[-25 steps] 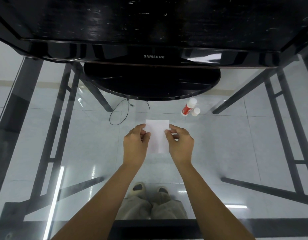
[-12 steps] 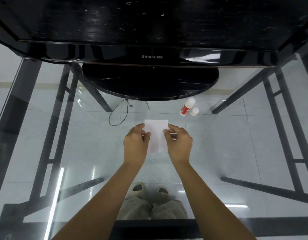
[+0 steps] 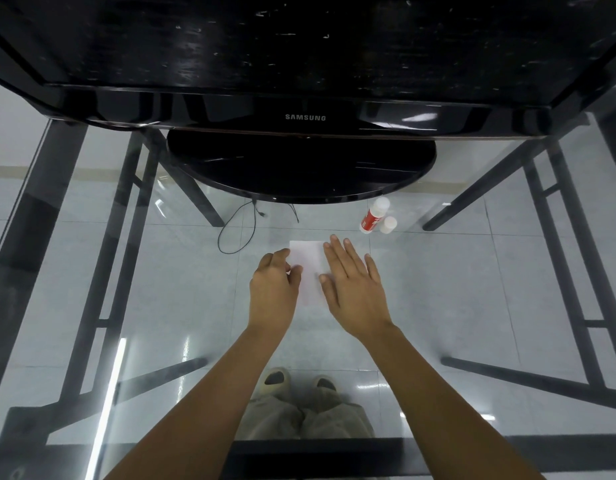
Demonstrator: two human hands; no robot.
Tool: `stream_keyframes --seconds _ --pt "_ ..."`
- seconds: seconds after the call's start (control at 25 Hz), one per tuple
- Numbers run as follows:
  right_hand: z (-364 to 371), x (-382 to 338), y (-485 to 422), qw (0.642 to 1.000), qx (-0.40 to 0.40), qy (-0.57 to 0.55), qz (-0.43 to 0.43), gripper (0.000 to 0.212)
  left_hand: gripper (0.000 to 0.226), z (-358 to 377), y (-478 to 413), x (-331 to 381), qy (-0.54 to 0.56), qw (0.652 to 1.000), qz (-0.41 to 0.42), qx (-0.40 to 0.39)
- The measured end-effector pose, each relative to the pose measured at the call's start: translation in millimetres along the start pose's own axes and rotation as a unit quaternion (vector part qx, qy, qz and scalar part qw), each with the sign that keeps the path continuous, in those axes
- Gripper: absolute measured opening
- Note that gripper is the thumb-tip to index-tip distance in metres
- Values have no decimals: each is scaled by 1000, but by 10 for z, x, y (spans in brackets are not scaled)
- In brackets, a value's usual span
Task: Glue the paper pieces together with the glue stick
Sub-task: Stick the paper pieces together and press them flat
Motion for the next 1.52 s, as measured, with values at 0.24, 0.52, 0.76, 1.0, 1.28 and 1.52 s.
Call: stream_keyframes --seconds 0.24,0.52,0.76,1.0,1.28,1.52 --pt "159 85 21 998 -38 51 -6 65 35 29 16 18 -34 999 12 -13" --pt "147 82 23 997 -36 65 0 66 32 58 268 -11 -114 989 83 -39" --pt "125 64 25 997 -44 65 -4 59 31 23 454 -246 -152 982 63 -97" --pt "130 74 35 996 -53 72 -7 57 50 100 466 -59 -175 960 185 -119" --pt "142 78 27 996 -60 73 -8 59 72 289 743 -231 -314 881 272 -227" --pt "114 57 25 996 -53 70 -9 59 66 184 609 -221 -317 878 280 -223"
Point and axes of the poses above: each hand's wrist, its own y-axis away from the middle knuckle, its own z-axis out of the palm, x = y × z, the point moved 8 cm from there along -y, towards the middle knuckle, and after that the axes turned 2 degrees about -z, right-handed, at the moved point
